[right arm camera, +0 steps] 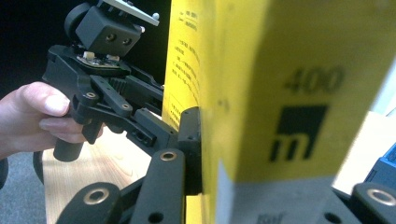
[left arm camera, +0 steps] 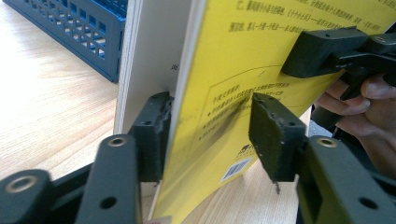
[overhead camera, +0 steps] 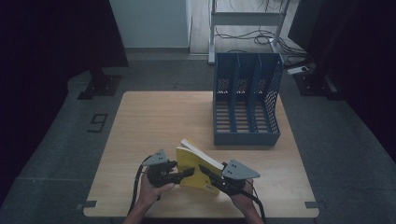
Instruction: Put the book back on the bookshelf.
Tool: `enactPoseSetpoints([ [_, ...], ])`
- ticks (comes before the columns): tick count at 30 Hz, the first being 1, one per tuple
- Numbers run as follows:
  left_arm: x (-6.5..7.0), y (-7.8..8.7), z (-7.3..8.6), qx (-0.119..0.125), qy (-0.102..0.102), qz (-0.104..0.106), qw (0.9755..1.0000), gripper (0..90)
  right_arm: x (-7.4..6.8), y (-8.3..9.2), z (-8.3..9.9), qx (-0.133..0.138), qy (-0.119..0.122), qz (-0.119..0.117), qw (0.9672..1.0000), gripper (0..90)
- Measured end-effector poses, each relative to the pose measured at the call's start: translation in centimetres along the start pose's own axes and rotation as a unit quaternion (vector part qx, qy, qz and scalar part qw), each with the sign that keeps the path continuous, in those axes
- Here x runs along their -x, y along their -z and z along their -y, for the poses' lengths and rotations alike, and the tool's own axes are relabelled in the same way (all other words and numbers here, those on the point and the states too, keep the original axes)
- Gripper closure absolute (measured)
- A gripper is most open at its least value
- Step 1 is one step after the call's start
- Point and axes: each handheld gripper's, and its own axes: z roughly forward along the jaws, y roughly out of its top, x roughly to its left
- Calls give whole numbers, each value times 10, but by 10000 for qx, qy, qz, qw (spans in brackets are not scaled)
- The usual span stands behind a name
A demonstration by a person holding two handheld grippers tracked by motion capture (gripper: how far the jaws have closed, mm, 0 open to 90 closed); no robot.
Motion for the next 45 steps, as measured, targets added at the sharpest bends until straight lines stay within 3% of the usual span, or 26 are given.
enactPoseSetpoints([
  [5,0,6,-3,226,4,-140,9996,377,2,6,-4,162,-174,113,9997,750],
  [13,-4,11,-3,406,60,-437,9982,347,2,13,-10,295,-216,374,9986,750],
  [28,-10,8,0,254,157,-620,9976,364,4,22,-15,465,-217,599,9969,750],
  [45,-13,2,2,17,211,-550,9983,387,13,39,-30,767,-278,976,9919,750],
])
